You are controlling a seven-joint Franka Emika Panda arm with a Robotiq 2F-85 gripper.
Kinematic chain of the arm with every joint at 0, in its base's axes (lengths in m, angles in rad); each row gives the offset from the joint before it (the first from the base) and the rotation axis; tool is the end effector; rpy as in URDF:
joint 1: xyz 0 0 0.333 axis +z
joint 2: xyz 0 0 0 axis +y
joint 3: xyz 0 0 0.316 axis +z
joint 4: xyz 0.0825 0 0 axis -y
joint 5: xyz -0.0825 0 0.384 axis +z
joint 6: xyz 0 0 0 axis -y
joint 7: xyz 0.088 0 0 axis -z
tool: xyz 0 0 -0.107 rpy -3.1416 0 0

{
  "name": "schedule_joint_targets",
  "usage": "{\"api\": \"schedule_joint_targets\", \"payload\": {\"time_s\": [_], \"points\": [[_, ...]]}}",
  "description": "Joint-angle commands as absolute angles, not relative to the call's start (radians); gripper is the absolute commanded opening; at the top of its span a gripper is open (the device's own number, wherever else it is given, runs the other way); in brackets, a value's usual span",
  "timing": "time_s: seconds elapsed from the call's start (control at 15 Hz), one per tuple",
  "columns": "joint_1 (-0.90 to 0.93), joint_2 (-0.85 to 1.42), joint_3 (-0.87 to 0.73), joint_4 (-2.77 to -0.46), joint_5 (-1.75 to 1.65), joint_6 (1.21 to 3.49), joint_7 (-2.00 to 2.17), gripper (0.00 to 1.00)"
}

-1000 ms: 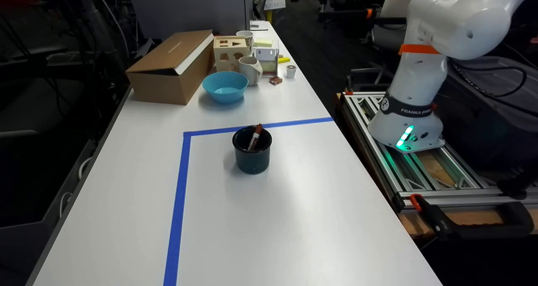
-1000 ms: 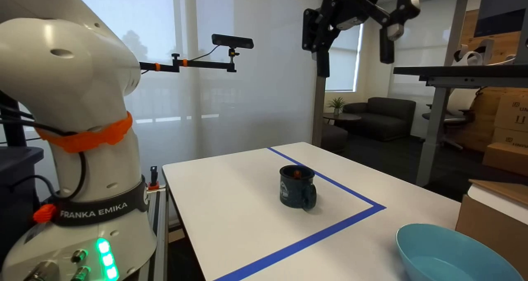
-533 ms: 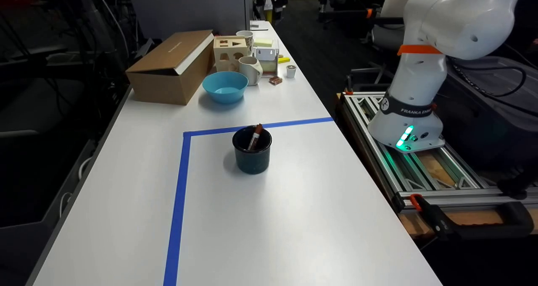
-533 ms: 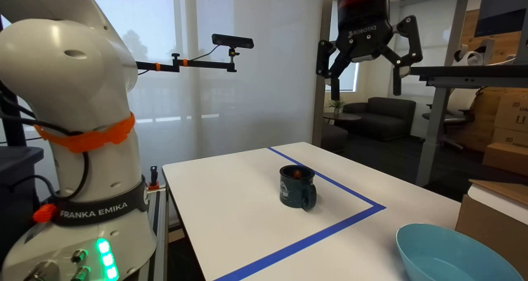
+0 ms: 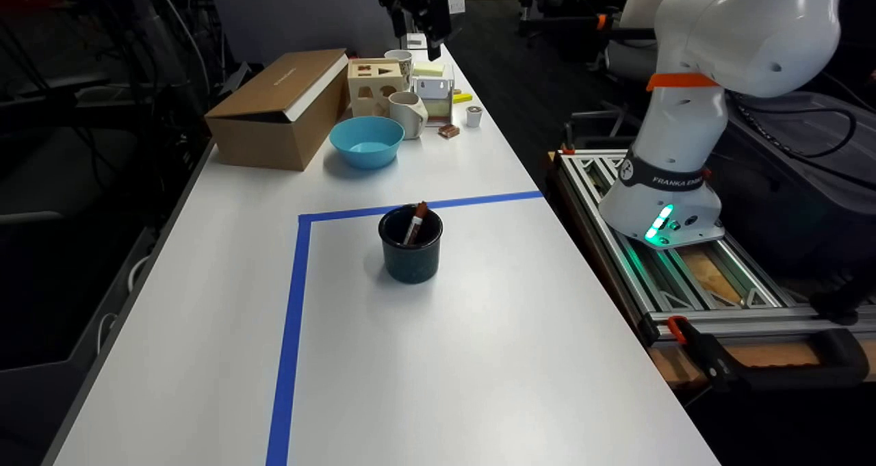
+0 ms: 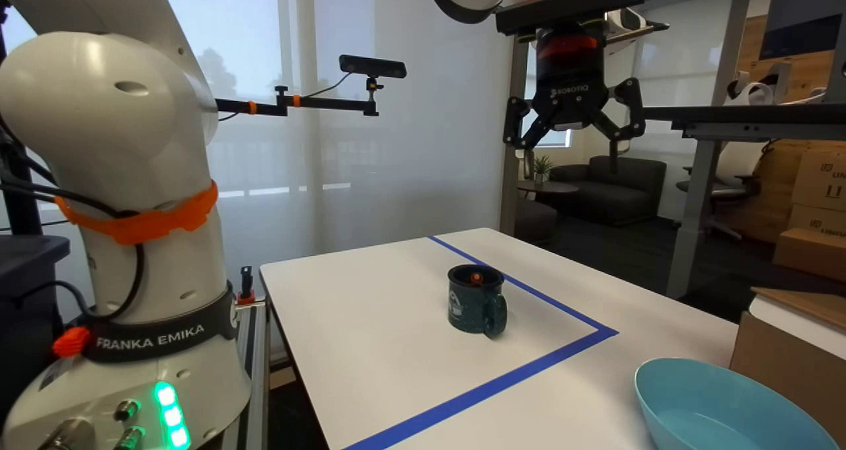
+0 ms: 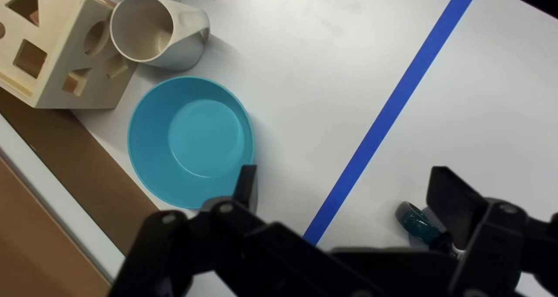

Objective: Move the marker from the cup to the table

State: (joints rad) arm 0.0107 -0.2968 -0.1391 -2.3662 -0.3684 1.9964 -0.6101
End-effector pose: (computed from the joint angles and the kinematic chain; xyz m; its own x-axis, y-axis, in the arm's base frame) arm 0.4388 -0.0804 0.4364 0.7833 0.5752 -0.2360 0.6164 -0.7680 0.1739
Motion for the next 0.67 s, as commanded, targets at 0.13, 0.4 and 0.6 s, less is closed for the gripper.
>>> {"api": "schedule_joint_targets", "payload": {"time_s": [0.13,0.4,0.6], "points": [[-0.003,-0.282,-0.121,-2.362,-0.376,1.991,-0.613,1.0],[0.008,-0.247,-0.102,-2.353,-0.365,2.002,-0.622,1.0],[0.021,-0.219,-0.085,-2.349,-0.354,2.037,-0.641,1.0]]}}
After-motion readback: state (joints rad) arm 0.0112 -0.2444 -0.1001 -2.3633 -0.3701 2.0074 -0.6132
